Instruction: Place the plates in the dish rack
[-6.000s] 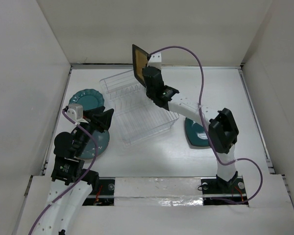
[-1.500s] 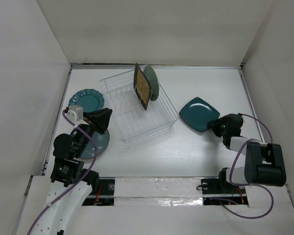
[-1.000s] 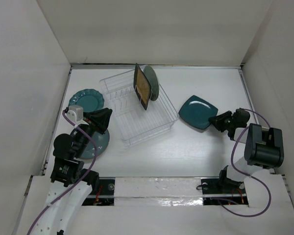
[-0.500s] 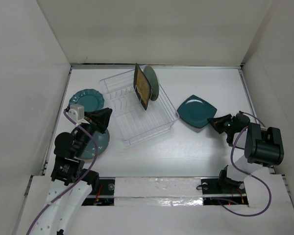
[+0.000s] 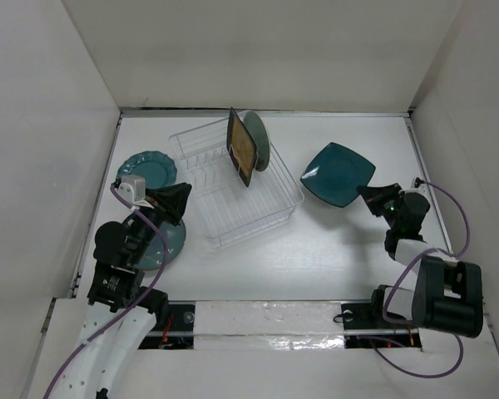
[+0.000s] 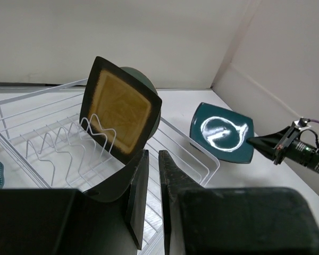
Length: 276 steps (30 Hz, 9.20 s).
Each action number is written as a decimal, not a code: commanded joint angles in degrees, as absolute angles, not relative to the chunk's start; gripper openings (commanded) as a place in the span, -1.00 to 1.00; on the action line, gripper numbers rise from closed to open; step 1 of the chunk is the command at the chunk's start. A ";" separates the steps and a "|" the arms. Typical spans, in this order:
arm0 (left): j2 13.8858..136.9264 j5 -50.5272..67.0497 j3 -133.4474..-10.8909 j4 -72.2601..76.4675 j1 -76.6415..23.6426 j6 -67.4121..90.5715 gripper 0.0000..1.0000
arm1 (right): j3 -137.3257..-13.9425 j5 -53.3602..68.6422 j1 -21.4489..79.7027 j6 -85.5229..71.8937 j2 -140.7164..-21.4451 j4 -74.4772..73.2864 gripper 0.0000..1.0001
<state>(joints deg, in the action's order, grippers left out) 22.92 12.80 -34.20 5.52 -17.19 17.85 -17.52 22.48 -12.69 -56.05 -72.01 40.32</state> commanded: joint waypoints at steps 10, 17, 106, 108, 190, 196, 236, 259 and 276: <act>24.08 13.71 -35.68 8.00 -17.40 17.40 -1.00 | -31.10 21.18 -9.24 -49.49 -49.40 30.24 -1.00; 23.73 13.27 -35.60 7.82 -17.40 17.40 -1.00 | -44.28 21.11 2.60 -46.06 -51.76 23.74 -1.00; 28.82 6.60 -37.35 5.71 -17.40 22.67 -0.62 | -139.93 -32.70 50.01 -3.16 -131.67 -29.98 0.01; 29.18 4.40 -38.05 5.36 -17.40 23.46 -0.62 | -139.22 -30.77 50.01 -3.86 -130.18 -28.74 0.06; 99.22 24.96 -49.13 18.46 32.70 34.98 0.14 | -33.40 -0.61 34.80 -28.12 -53.70 16.70 0.22; 102.21 26.01 -50.01 19.60 32.70 35.94 0.14 | -33.40 -1.40 34.80 -27.95 -54.31 16.87 0.22; 114.61 22.77 -61.97 11.16 30.32 28.65 -1.00 | -32.34 -3.69 34.28 -27.86 -54.05 18.28 0.18; 84.12 25.84 -43.77 34.09 30.32 42.27 -1.00 | -32.52 -3.34 35.33 -27.77 -52.21 17.93 0.18; 69.79 20.39 -40.96 34.01 31.64 45.17 -1.00 | -36.91 -2.99 43.24 -25.84 -52.38 17.50 -0.88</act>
<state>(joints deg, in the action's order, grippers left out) 74.17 19.46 -38.87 25.06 31.35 41.50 -33.26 -2.63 41.74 -26.79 -52.56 14.59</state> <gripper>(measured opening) 0.062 0.085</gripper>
